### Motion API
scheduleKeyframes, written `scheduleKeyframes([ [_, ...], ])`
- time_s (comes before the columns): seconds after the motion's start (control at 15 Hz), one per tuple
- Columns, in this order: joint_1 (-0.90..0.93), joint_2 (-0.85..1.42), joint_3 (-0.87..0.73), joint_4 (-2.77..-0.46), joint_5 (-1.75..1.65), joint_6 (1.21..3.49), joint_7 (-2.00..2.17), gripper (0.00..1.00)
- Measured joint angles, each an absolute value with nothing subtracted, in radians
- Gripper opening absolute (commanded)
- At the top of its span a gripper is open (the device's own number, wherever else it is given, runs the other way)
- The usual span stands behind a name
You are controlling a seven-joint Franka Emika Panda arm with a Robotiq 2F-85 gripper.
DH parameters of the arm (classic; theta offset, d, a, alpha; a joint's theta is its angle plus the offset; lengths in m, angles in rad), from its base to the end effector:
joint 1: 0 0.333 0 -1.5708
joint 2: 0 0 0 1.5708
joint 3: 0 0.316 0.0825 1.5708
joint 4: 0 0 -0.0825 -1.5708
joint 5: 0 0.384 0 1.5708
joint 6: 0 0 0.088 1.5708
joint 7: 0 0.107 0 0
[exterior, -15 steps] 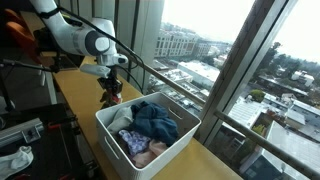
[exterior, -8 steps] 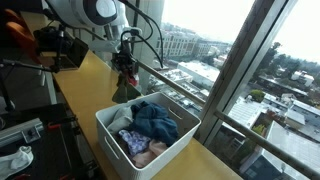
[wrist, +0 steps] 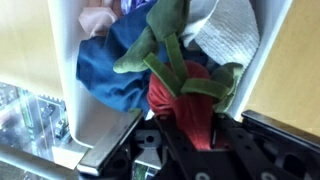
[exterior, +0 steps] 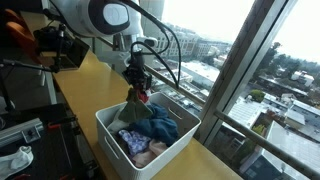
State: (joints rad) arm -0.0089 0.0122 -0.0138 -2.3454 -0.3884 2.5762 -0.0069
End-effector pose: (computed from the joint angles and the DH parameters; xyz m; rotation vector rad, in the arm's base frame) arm 0.5241 -0.0055 0.3481 2.8499 0.4173 0.3071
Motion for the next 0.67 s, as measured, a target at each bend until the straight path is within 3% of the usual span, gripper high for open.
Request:
scheduleKeyframes([
  [0.67,-0.034,0.297,-0.061,-2.418,-0.389,2.753,-0.004,0.04],
])
